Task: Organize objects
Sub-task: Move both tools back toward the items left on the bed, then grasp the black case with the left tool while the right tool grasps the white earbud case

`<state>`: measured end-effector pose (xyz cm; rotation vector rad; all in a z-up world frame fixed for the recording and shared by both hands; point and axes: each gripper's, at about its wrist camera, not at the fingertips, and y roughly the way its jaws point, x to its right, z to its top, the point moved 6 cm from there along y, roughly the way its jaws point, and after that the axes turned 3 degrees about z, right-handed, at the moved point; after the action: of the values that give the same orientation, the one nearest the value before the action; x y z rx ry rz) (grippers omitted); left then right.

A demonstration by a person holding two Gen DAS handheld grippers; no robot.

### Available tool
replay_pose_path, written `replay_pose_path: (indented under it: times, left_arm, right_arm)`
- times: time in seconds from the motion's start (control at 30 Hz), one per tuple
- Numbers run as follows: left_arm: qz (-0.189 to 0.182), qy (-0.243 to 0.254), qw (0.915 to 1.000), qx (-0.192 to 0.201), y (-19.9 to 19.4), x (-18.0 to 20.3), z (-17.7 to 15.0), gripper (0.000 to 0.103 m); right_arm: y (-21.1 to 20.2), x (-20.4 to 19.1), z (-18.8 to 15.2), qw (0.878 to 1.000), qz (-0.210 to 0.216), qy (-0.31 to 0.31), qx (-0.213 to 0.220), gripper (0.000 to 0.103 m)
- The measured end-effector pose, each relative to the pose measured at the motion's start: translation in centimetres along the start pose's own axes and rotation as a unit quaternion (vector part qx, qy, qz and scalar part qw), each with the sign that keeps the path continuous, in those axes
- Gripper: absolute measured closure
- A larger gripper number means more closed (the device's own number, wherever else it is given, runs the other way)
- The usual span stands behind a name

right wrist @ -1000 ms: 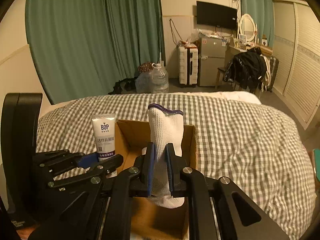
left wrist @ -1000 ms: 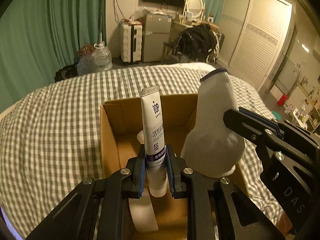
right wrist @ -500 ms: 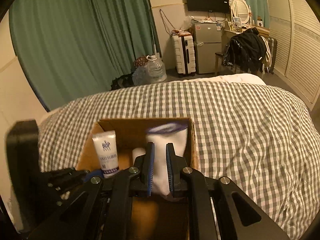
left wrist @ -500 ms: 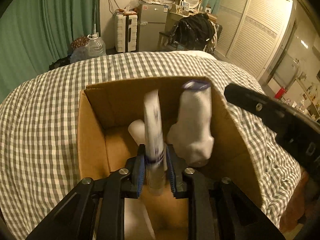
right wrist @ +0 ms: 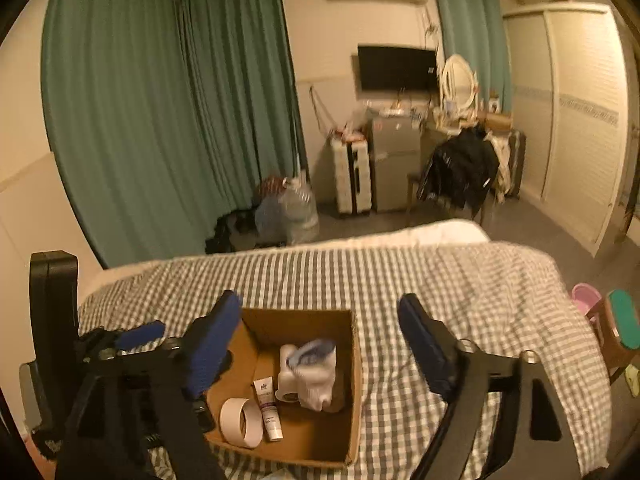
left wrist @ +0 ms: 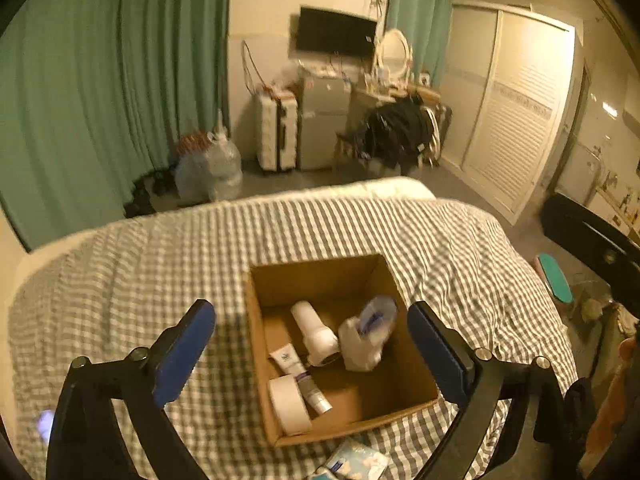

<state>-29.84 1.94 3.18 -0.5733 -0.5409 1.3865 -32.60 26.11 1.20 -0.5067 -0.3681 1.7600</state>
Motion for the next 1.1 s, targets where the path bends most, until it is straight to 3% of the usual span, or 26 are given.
replay_pose_path:
  times: [0.23, 0.53, 0.77, 0.9, 1.1]
  left_arm:
    - [0.021, 0.009, 0.9982, 0.056, -8.5, -1.1, 0.7, 0.002]
    - [0.023, 0.004, 0.9959, 0.087, -14.9, -1.6, -2.5, 0.001]
    - [0.025, -0.007, 0.9972, 0.07, -14.7, -1.9, -8.2, 0.001]
    - [0.037, -0.017, 0.9986, 0.034, -12.0, -2.2, -12.6, 0.001]
    - [0.047, -0.02, 0.9982, -0.032, -7.0, -2.1, -19.3, 0.001]
  right_arm:
    - [-9.0, -2.4, 1.2, 0.999, -0.012, -0.018, 0.041, 0.011]
    - [-16.4, -4.2, -2.0, 0.997, -0.021, -0.036, 0.058, 0.009]
    - [-17.9, -3.8, -7.4, 0.999, -0.024, -0.024, 0.035, 0.009]
    - [-16.9, -3.0, -10.9, 0.999, -0.037, -0.021, 0.011, 0.009]
    - [-12.6, -1.0, -17.8, 0.997, -0.049, -0.001, -0.06, 0.009]
